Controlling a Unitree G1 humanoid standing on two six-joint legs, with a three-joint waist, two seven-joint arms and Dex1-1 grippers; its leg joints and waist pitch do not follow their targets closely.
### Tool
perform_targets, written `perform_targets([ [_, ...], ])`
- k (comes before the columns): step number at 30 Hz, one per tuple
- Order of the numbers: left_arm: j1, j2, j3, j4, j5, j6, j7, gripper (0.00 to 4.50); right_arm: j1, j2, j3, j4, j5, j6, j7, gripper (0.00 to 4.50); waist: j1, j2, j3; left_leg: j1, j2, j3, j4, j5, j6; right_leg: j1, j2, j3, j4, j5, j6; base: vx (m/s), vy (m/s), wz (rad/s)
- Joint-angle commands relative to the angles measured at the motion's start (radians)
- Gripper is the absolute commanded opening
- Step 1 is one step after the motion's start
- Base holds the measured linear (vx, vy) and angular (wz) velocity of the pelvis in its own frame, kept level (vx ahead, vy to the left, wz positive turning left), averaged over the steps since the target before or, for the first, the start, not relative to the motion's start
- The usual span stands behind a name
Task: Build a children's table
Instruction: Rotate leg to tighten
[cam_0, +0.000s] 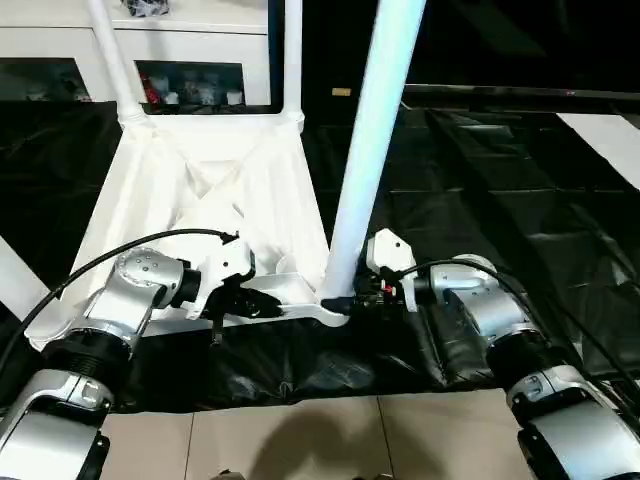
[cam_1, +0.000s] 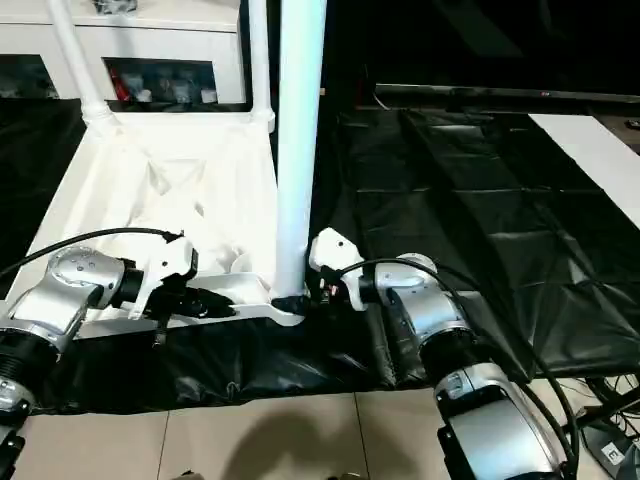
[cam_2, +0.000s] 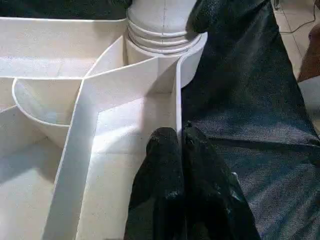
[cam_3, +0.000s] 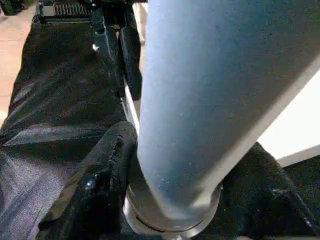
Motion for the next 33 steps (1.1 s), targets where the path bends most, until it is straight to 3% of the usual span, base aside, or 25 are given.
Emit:
perform_targets([
  [1, -0.010, 0.002, -0.008, 0.000, 0.012, -0.003, 0.001, 0.00, 0.009, 0.004, 0.024, 0.025, -0.024, 0.004, 0.006, 2.33, -0.002, 0.013, -0.063, 0.004, 0.026, 0.001, -0.075, -0.258, 0.018, 0.053, -0.063, 0.055, -0.067, -0.303, -0.209, 0.000, 0.000, 0.00],
  [13, -0.011, -0.011, -0.015, 0.003, 0.030, 0.016, 0.041, 0.00, 0.027, 0.013, 0.034, 0.038, -0.033, 0.005, 0.009, 2.12, -0.002, 0.013, -0.062, 0.005, 0.027, 0.000, -0.076, -0.267, 0.016, 0.051, -0.063, 0.055, -0.069, -0.320, -0.203, 0.000, 0.000, 0.00],
  [15, -0.021, -0.036, -0.015, 0.014, 0.044, 0.027, 0.094, 0.00, 0.039, 0.022, 0.024, 0.037, -0.026, 0.030, -0.012, 2.12, -0.002, 0.013, -0.058, 0.008, 0.027, -0.002, -0.077, -0.295, 0.013, 0.048, -0.065, 0.055, -0.075, -0.373, -0.192, 0.000, 0.000, 0.00],
  [18, -0.042, -0.105, -0.015, 0.027, 0.069, 0.067, 0.217, 0.00, 0.060, 0.052, -0.007, 0.051, -0.023, 0.078, -0.128, 2.08, 0.001, 0.009, -0.050, 0.029, 0.023, -0.001, -0.075, -0.357, 0.000, 0.032, -0.065, 0.056, -0.091, -0.467, -0.174, 0.000, 0.000, 0.00],
  [19, -0.060, -0.167, -0.019, 0.034, 0.082, 0.100, 0.298, 0.00, 0.072, 0.092, -0.039, 0.066, -0.021, 0.115, -0.262, 2.06, -0.002, 0.009, -0.046, 0.028, 0.022, -0.003, -0.078, -0.375, -0.001, 0.033, -0.063, 0.054, -0.095, -0.506, -0.160, 0.000, 0.000, 0.00],
  [21, -0.076, -0.217, -0.017, 0.046, 0.085, 0.124, 0.356, 0.00, 0.078, 0.128, -0.062, 0.071, -0.010, 0.133, -0.342, 2.04, -0.007, 0.013, -0.041, 0.038, 0.017, -0.010, -0.076, -0.428, -0.018, 0.026, -0.065, 0.044, -0.113, -0.637, -0.103, -0.026, 0.007, -0.02],
  [22, -0.089, -0.255, -0.016, 0.055, 0.087, 0.139, 0.399, 0.00, 0.075, 0.162, -0.085, 0.081, 0.005, 0.151, -0.405, 2.04, -0.016, 0.017, -0.042, 0.044, 0.011, -0.019, -0.072, -0.468, -0.019, 0.028, -0.068, 0.024, -0.134, -0.723, -0.052, -0.052, 0.013, -0.03],
  [23, -0.092, -0.261, -0.016, 0.057, 0.087, 0.140, 0.406, 0.00, 0.073, 0.168, -0.090, 0.083, 0.008, 0.156, -0.417, 2.02, -0.021, 0.015, -0.044, 0.040, 0.011, -0.020, -0.073, -0.470, -0.016, 0.032, -0.068, 0.020, -0.139, -0.723, -0.044, -0.054, 0.028, -0.07],
  [24, -0.103, -0.292, -0.015, 0.061, 0.086, 0.154, 0.436, 0.00, 0.056, 0.202, -0.110, 0.102, 0.018, 0.161, -0.483, 2.00, -0.030, 0.023, -0.045, 0.033, 0.012, -0.026, -0.077, -0.486, -0.013, 0.041, -0.067, 0.008, -0.145, -0.708, -0.034, 0.000, 0.000, 0.00],
  [25, -0.119, -0.330, -0.015, 0.067, 0.087, 0.166, 0.471, 0.00, 0.029, 0.249, -0.133, 0.131, 0.024, 0.162, -0.587, 2.00, -0.041, 0.035, -0.045, 0.037, 0.015, -0.031, -0.080, -0.515, -0.015, 0.040, -0.067, -0.003, -0.149, -0.683, -0.039, 0.000, 0.000, 0.00],
  [26, -0.122, -0.335, -0.016, 0.070, 0.089, 0.165, 0.477, 0.00, 0.024, 0.255, -0.134, 0.136, 0.023, 0.160, -0.599, 2.00, -0.041, 0.035, -0.045, 0.037, 0.015, -0.031, -0.080, -0.515, -0.015, 0.040, -0.067, -0.003, -0.149, -0.683, -0.039, 0.000, 0.000, 0.00],
  [27, -0.132, -0.349, -0.019, 0.081, 0.099, 0.162, 0.498, 0.00, 0.002, 0.278, -0.138, 0.154, 0.019, 0.151, -0.641, 2.00, -0.054, 0.046, -0.047, 0.028, 0.017, -0.042, -0.085, -0.553, -0.013, 0.059, -0.066, -0.025, -0.150, -0.646, -0.032, -0.039, 0.057, -0.16],
  [28, -0.141, -0.360, -0.024, 0.092, 0.112, 0.158, 0.514, 0.00, -0.021, 0.302, -0.139, 0.171, 0.015, 0.135, -0.670, 2.00, -0.069, 0.046, -0.045, 0.027, 0.022, -0.048, -0.090, -0.601, -0.010, 0.064, -0.065, -0.044, -0.153, -0.625, -0.024, -0.039, 0.057, -0.16],
  [29, -0.145, -0.360, -0.029, 0.095, 0.120, 0.151, 0.506, 0.00, -0.036, 0.320, -0.144, 0.169, 0.014, 0.105, -0.668, 2.00, -0.072, 0.052, -0.044, 0.027, 0.024, -0.049, -0.093, -0.621, -0.007, 0.070, -0.067, -0.049, -0.155, -0.611, -0.023, -0.032, 0.054, -0.12],
  [30, -0.147, -0.354, -0.029, 0.095, 0.123, 0.143, 0.500, 0.00, -0.041, 0.325, -0.156, 0.162, 0.026, 0.100, -0.658, 2.33, -0.075, 0.056, -0.040, 0.033, 0.029, -0.051, -0.095, -0.651, -0.006, 0.068, -0.069, -0.053, -0.156, -0.600, -0.026, 0.000, 0.000, 0.00],
  [31, -0.148, -0.351, -0.030, 0.095, 0.124, 0.141, 0.497, 0.00, -0.042, 0.326, -0.161, 0.159, 0.031, 0.099, -0.655, 2.53, -0.087, 0.057, -0.041, 0.028, 0.033, -0.057, -0.102, -0.680, -0.006, 0.080, -0.075, -0.051, -0.148, -0.568, -0.034, 0.000, 0.000, 0.00],
  [32, -0.149, -0.339, -0.029, 0.096, 0.130, 0.135, 0.486, 0.00, -0.043, 0.325, -0.182, 0.145, 0.049, 0.102, -0.642, 2.53, -0.089, 0.054, -0.040, 0.032, 0.030, -0.054, -0.100, -0.677, -0.003, 0.073, -0.077, -0.047, -0.151, -0.576, -0.037, 0.000, 0.000, 0.00],
  [33, -0.147, -0.329, -0.028, 0.094, 0.132, 0.125, 0.476, 0.00, -0.040, 0.322, -0.193, 0.135, 0.061, 0.106, -0.625, 2.66, -0.092, 0.049, -0.040, 0.044, 0.018, -0.048, -0.085, -0.644, 0.002, 0.058, -0.086, -0.048, -0.165, -0.621, -0.042, 0.000, 0.000, 0.00],
])
